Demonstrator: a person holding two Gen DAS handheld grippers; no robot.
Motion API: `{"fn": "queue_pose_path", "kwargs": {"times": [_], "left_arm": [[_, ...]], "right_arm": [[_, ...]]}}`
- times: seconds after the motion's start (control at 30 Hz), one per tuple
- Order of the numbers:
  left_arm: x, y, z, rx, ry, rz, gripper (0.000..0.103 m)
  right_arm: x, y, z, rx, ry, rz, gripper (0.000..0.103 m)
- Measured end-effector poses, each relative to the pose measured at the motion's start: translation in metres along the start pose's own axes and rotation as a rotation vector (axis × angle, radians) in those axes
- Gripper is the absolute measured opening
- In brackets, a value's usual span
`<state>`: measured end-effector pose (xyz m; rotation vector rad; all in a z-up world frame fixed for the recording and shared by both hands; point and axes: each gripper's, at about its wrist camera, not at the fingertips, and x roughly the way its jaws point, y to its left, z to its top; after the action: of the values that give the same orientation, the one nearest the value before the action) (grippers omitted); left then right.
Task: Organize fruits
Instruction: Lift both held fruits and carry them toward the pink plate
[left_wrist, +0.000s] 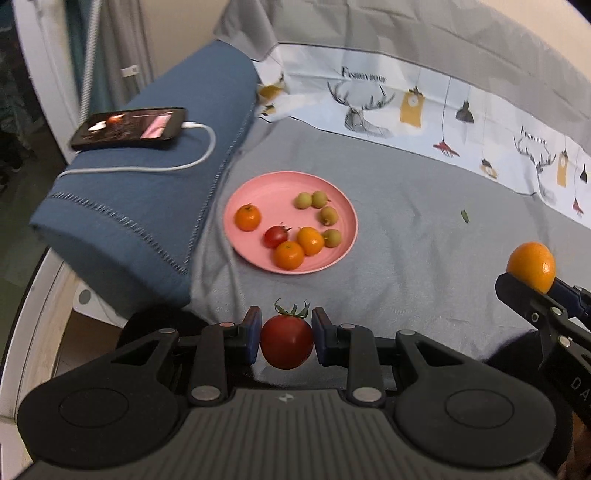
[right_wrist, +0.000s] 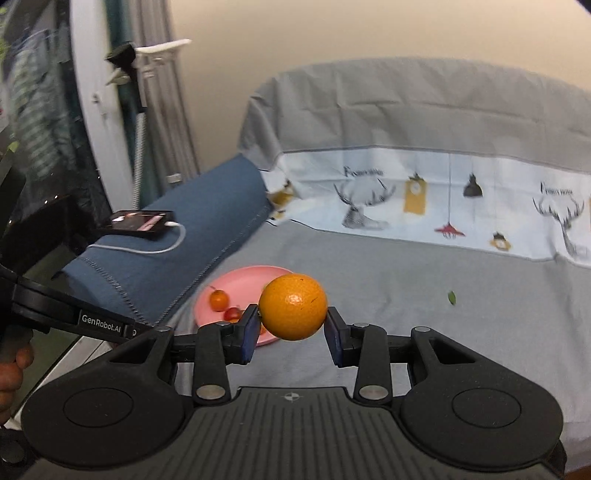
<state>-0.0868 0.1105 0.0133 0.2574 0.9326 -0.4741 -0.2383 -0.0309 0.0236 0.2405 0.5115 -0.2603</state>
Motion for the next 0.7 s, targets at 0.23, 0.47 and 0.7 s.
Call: {"fn": "queue_pose_path", "kwargs": {"times": [0.23,0.47,0.7], "left_arm": [[-0.025,0.012,-0.022,-0.057,-0.036,-0.022,0.032],[-0.035,0.014,-0.026,-0.057,-0.063,-0.034,0.033],[-0.031,0.014,-0.027,-0.056,-0.062,-0.039,0.032]], "right_arm": [[-0.025,0.018,-0.009,-0.043,-0.011,0.013,0.039],[-0.032,0.024,-0.012,-0.05,-0.014,0.012,0.039],[-0.031,0.024,-0.012,-0.047,-0.002,0.005,0.039]]}}
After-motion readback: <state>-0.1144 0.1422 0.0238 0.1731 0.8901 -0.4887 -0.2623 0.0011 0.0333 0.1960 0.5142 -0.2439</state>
